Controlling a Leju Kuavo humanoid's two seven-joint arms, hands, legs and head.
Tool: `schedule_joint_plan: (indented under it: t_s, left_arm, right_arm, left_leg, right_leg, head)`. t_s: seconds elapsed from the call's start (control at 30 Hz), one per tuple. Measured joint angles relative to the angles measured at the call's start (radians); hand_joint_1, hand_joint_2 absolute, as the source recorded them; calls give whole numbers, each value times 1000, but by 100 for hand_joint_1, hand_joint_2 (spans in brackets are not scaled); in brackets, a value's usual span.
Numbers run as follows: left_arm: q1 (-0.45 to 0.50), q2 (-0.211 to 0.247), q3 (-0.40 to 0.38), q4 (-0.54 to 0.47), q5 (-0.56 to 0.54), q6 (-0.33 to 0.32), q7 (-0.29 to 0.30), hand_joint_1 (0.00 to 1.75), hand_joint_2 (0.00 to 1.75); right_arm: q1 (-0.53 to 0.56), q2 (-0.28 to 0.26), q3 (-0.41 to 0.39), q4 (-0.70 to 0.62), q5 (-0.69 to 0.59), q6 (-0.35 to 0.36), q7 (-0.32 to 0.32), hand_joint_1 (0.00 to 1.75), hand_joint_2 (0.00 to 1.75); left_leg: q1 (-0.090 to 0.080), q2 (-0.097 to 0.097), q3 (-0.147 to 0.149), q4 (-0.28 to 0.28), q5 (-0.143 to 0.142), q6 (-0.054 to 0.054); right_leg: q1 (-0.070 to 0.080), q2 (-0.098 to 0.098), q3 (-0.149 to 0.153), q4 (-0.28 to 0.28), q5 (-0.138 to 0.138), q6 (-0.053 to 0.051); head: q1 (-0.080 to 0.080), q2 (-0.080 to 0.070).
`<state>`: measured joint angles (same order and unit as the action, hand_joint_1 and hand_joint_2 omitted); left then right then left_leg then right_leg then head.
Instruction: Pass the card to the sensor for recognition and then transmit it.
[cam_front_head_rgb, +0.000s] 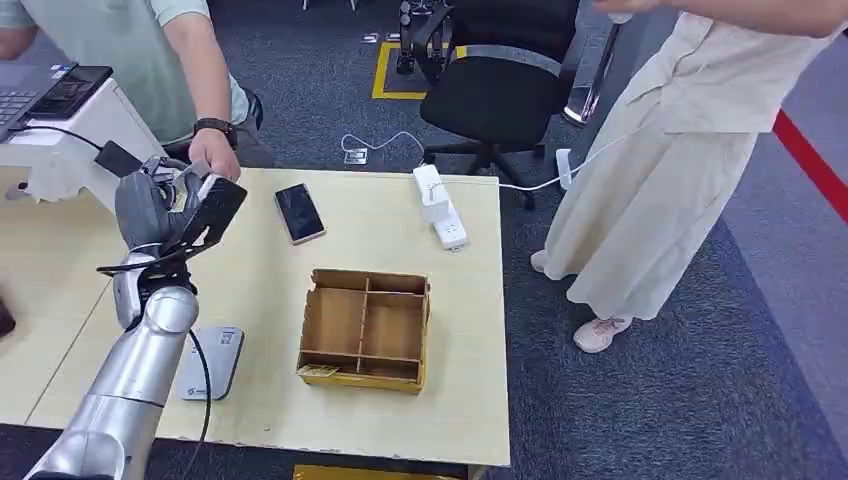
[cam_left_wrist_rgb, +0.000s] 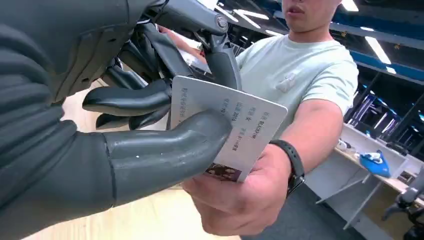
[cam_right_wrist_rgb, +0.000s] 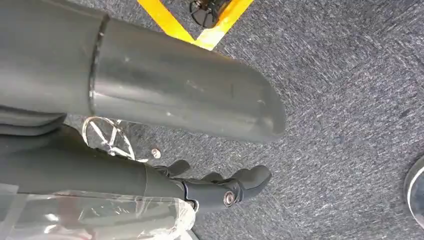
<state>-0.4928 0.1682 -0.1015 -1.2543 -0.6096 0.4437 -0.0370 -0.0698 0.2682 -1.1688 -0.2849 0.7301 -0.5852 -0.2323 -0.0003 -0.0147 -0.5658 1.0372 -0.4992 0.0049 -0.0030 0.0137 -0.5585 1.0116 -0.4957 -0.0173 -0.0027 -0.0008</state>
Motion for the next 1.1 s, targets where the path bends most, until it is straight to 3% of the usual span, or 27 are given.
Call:
schedule_joint_plan:
  t_s: [0.07,0.1,0.13,0.6,0.63,0.93,0.97,1.1]
  left_arm:
    - [-11,-6,-2,9,13,-1,-8,175,175]
    - [-15,-9,-3,14,18,-1,-9,150,175]
    - [-17,-11,-6,17,19,-2,-9,2,175]
    - [-22,-19,-22,48,35,3,-10,0,175]
    - [-22,-19,-22,48,35,3,-10,0,0]
    - [-22,11,-22,48,7,31,-15,0,0]
    - [-22,16,-22,48,7,32,-15,0,175]
    - [-21,42,-19,48,-2,43,-16,0,175]
  right_arm:
    - [0,1,-4,0,-3,-2,0,0,0]
    - [0,2,-5,0,-3,-2,2,0,0]
    - [0,3,-6,0,-4,-2,2,0,0]
    - [1,7,-13,-8,-5,-4,2,0,0]
    - [1,7,-13,-8,-5,-4,2,0,0]
    - [1,7,-18,-8,-5,-4,2,0,0]
    - [1,7,-19,-8,-6,-4,2,0,0]
    - [1,7,-24,-8,-6,-5,2,0,0]
  left_leg:
    - [0,0,0,0,0,0]
    - [0,0,0,0,0,0]
    - [0,0,0,0,0,0]
    - [0,0,0,0,0,0]
    - [0,0,0,0,0,0]
    - [0,0,0,0,0,0]
    - [0,0,0,0,0,0]
    - [0,0,0,0,0,0]
  right_leg:
    - [0,0,0,0,0,0]
    - [0,0,0,0,0,0]
    - [0,0,0,0,0,0]
    - [0,0,0,0,0,0]
    - [0,0,0,0,0,0]
    - [0,0,0,0,0,0]
    - [0,0,0,0,0,0]
    - [0,0,0,0,0,0]
  head:
    - [0,0]
    - [0,0]
    - [0,0]
    - [0,0]
    - [0,0]
    - [0,0]
    - [0,0]
    - [0,0]
